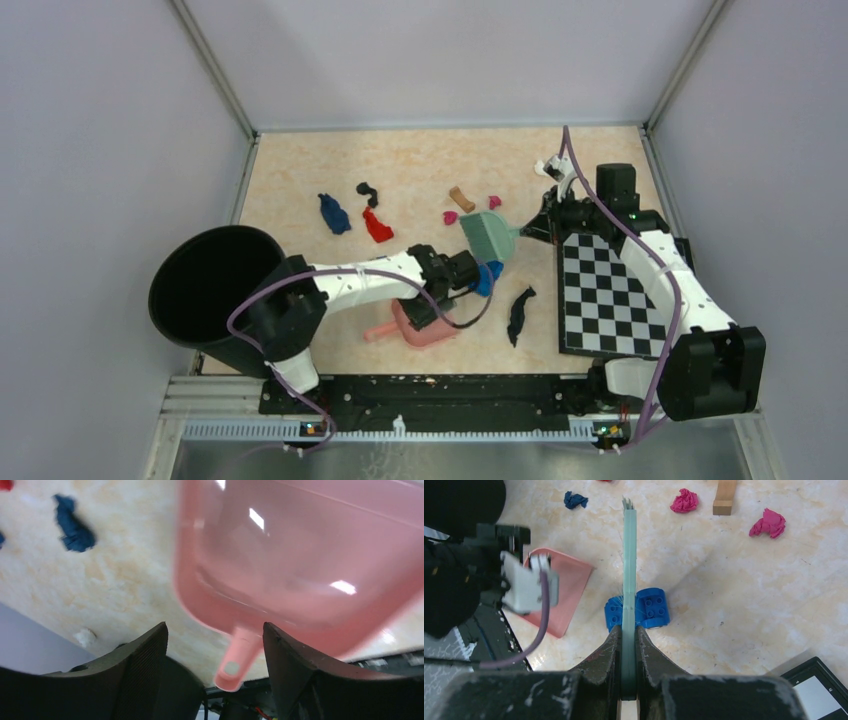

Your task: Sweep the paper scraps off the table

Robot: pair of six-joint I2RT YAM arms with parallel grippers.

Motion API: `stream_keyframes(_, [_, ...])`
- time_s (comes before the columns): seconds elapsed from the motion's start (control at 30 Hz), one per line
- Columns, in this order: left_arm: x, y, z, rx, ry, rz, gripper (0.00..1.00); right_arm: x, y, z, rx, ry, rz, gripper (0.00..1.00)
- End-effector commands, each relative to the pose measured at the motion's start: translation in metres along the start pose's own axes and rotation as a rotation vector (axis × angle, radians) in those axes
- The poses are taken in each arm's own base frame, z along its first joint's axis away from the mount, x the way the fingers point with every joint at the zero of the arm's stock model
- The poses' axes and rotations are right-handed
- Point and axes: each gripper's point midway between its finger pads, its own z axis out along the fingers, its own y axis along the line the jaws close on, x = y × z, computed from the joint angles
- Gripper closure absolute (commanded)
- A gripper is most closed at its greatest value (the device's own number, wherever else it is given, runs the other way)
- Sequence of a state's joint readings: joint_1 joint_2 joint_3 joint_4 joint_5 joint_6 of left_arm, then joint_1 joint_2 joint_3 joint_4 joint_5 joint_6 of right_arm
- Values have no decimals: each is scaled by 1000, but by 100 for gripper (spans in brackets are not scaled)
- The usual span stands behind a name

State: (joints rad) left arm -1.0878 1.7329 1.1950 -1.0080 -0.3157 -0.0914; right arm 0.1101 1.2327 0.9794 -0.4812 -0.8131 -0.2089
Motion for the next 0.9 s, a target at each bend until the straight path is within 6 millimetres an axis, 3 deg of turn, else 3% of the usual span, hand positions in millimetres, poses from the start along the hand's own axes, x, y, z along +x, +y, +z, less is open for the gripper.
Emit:
stream_keyframes(0.0, [-9,61,1,-123,-69,-292,28,-14,1,-3,-15,-36,-42,100])
stream_keyframes(0.07, [-13,70,6,-78,-128,-365,31,-14,1,-2,-16,-35,-42,100])
stream_keyframes(0.2, [-23,65,16,100,-205,-437,35,-12,0,-2,-13,-30,-37,100])
stream_keyframes(0.4, [-12,56,39,131,-117,-430,53,-12,-2,-2,-7,-29,-38,100])
stream_keyframes(0.73, [-25,38,35,254,-159,-398,67,-10,-4,0,-3,-22,-35,100])
stream_keyframes(0.87, [-36,25,32,327,-197,-378,88,-10,-5,0,3,-22,-35,100])
